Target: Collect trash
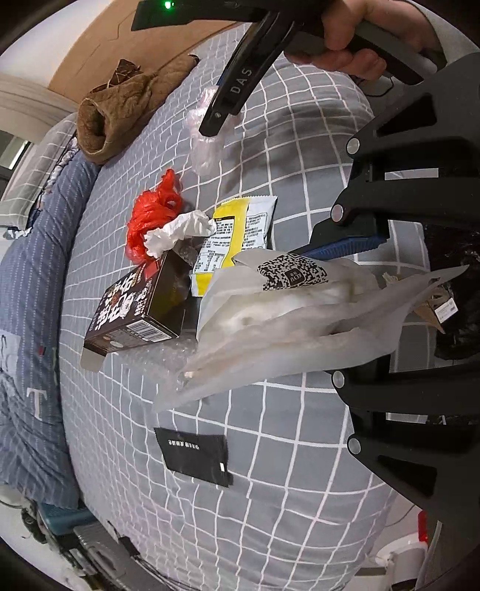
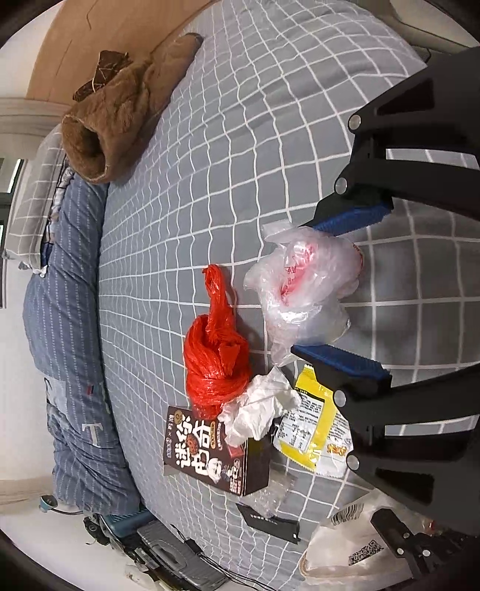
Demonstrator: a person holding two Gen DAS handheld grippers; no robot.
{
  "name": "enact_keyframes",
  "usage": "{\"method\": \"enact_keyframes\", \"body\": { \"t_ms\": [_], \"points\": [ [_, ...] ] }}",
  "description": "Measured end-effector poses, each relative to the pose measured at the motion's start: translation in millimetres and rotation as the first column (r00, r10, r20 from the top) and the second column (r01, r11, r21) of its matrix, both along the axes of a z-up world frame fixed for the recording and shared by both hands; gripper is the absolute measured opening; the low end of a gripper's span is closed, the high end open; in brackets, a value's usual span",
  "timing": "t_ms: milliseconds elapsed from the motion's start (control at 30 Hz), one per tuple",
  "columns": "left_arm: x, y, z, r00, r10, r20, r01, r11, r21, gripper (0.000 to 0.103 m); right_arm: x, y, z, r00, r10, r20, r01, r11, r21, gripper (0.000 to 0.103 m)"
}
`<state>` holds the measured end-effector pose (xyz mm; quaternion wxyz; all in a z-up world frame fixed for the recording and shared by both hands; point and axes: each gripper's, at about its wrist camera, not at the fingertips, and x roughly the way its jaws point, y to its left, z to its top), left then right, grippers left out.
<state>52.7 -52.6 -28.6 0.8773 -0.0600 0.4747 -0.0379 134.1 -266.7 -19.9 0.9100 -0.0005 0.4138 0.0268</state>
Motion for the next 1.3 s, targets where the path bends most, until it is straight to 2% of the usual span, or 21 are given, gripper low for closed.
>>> {"method": "enact_keyframes", "body": {
  "t_ms": [367,667,1300],
  "points": [
    [-18.7,3.0,10.8,1.000,-0.004,0.006,0.004,1.000,0.018,0.036,-39.6,5.8,11.6,1.000,0.005,0.012,-0.005,0.999,-0.037,0.053],
    [-34.9,6.8,22.5,1.000,-0.012,0.026,0.012,1.000,0.012,0.036,-72.9,5.8,19.1,1.000,-0.015,0.011,0.015,1.000,-0.022,0.053],
    [-77.2,8.6,41.1,0.998,-0.026,0.050,0.025,0.999,0.027,0.036,-132.7,18.5,46.6,0.999,0.012,0.035,-0.012,1.000,-0.011,0.053]
  ]
}}
